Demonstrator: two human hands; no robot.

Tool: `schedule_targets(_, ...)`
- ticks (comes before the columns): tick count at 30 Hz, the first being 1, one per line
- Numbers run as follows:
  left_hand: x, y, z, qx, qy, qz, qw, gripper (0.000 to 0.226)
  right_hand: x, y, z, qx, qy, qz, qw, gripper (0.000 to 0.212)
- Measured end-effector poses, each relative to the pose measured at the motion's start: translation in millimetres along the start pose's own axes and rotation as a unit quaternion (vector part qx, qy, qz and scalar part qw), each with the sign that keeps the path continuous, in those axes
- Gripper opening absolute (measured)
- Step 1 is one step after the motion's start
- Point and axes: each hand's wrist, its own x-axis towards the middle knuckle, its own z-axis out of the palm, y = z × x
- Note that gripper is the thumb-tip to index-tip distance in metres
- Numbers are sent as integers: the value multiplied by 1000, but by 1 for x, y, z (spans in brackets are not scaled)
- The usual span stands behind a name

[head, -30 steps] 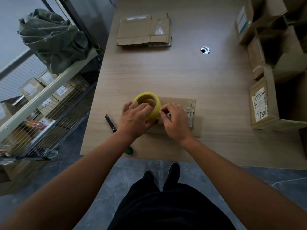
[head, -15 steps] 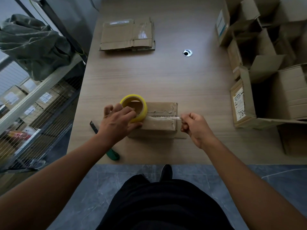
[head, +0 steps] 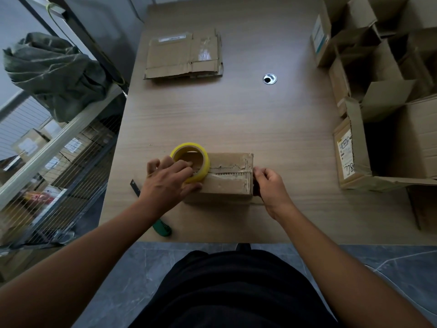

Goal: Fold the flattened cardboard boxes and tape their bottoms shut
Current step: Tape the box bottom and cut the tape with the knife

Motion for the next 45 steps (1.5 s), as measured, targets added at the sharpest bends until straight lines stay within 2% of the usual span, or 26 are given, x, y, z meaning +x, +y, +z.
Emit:
schedule_targets(5, 1, -1, 3, 2, 15, 25, 1000, 41, 5, 9, -15, -222, -21, -9, 975, 29)
schedule_targets(6, 0, -2, 4, -5, 16, 33, 999, 40, 4, 9, -17, -231, 7, -33, 972, 26)
schedule_targets(8, 3, -3, 5, -24, 19, 45, 999, 39, -2, 0, -16, -231, 112, -155, 954, 17)
schedule_targets(9, 5, -3, 5, -30, 15, 48, 998, 39, -8, -9, -10, -233, 144, -235, 933, 15)
schedule_targets(10, 5, -4, 5, -35, 10, 51, 998, 39, -14, -19, -1, -245, 138, -309, 909, 19)
schedule_targets(12, 6, -4, 7, -41, 12, 57, 997, 39, -18, -31, 24, -334, 36, -391, 857, 41)
schedule_targets(14, 10, -6, 8, -44, 24, 72, 996, 38, -14, -30, 45, -475, -50, -371, 797, 64)
schedule_targets(16, 15, -9, 4, -42, 36, 106, 993, 39, -8, -21, 52, -578, -49, -344, 739, 78)
schedule_targets(17, 18, -12, 2, -40, 46, 131, 990, 38, -7, -17, 52, -601, -36, -341, 723, 81)
schedule_targets(21, 30, -27, -16, -47, 82, 221, 971, 37, -8, -16, 53, -603, -9, -341, 721, 85)
schedule_targets(27, 46, -29, -53, -110, 51, 234, 965, 35, -7, -20, 57, -599, 7, -307, 739, 88)
schedule_targets(31, 51, -48, -73, -114, -44, 149, 981, 56, -10, -26, 62, -593, 15, -287, 752, 78)
schedule_targets(34, 46, -66, -72, -102, -97, 93, 986, 44, -13, -32, 67, -614, 11, -257, 746, 76)
schedule_targets(39, 38, -84, -60, -103, -137, 36, 985, 40, -16, -32, 76, -648, 36, -237, 723, 76)
schedule_targets(45, 46, -95, -44, -88, -123, 33, 988, 44, -15, -30, 81, -665, 61, -227, 709, 73)
